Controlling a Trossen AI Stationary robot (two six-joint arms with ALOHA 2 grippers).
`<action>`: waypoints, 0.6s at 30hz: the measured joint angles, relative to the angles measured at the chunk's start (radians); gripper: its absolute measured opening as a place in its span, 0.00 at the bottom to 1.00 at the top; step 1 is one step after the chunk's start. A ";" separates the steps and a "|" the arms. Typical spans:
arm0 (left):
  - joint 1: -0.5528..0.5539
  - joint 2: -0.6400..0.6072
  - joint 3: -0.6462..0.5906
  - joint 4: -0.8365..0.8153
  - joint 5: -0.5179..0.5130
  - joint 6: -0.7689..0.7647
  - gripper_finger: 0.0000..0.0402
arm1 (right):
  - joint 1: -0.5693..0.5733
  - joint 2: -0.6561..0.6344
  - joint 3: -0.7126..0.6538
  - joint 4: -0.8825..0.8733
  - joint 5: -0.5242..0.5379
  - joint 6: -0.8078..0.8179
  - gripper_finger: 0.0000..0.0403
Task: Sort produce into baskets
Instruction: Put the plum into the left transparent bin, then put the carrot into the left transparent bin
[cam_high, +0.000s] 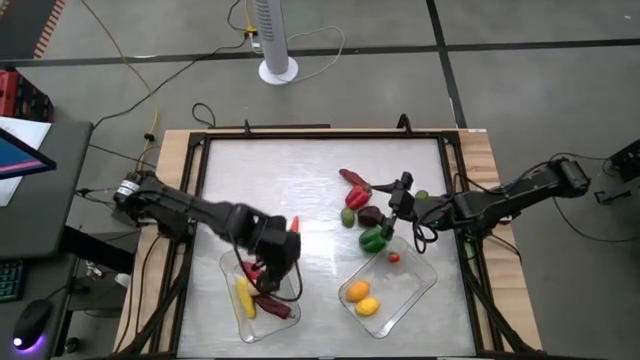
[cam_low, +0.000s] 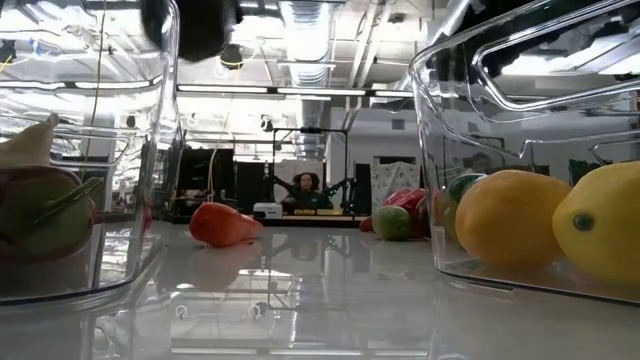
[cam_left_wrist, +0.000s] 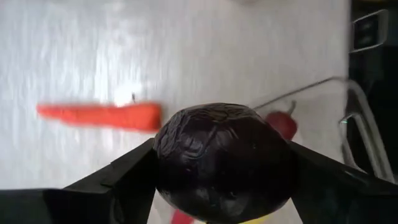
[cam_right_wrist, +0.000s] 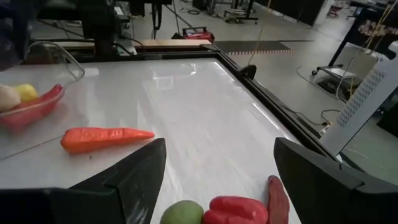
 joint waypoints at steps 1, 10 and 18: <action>-0.016 0.000 -0.016 -0.001 -0.007 -0.040 0.74 | -0.003 0.007 0.000 0.002 -0.001 0.000 0.81; -0.063 0.000 -0.086 -0.021 0.023 -0.173 0.90 | -0.006 0.030 0.000 0.052 -0.007 0.000 0.81; 0.010 0.000 -0.087 0.031 -0.231 -0.131 0.90 | -0.007 0.030 0.000 0.064 -0.034 0.004 0.81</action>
